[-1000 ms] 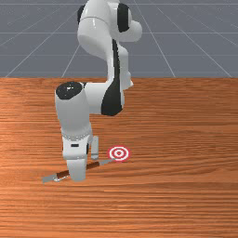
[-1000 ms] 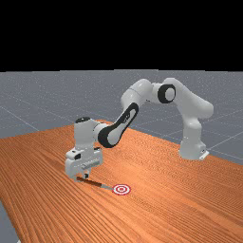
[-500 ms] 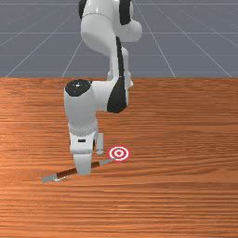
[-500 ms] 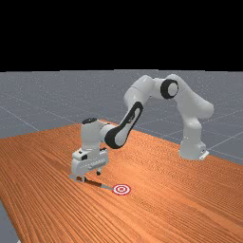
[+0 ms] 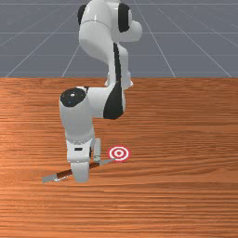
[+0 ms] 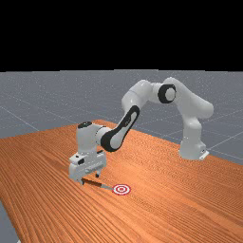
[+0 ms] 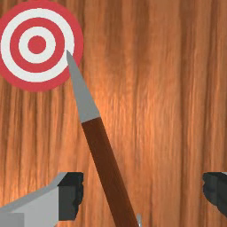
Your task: Pick up the pen and put it to the marker
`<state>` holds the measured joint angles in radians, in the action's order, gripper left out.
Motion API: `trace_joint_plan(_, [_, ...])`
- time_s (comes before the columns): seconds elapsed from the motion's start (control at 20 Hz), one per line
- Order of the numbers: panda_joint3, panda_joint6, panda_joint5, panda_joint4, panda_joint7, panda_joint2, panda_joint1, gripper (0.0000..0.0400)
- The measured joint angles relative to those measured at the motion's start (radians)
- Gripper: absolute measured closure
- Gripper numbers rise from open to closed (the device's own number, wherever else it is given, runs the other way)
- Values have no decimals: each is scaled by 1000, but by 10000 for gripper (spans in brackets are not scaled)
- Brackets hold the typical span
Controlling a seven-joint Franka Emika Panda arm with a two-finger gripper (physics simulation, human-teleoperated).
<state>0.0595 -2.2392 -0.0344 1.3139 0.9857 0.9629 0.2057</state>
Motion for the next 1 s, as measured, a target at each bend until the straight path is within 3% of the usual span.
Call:
trace_joint_plan(0.1, [-5, 32, -3, -110, -1, 102, -7, 0])
trace_joint_plan(0.15, [-4, -1, -4, -125, 2, 121, -8, 75])
trace_joint_plan(0.2, [-3, -48, -3, -87, -3, 106, -7, 12])
trace_joint_plan(0.25, [2, -140, -1, -17, 2, 73, 0, 0])
trace_joint_plan(0.85, [6, -123, 2, -19, -2, 66, -4, 0])
trace_joint_plan(0.95, [-2, -26, -4, -145, -11, 137, -16, 7])
trace_joint_plan(1.0, [-2, -42, -4, -149, -12, 140, -16, 0])
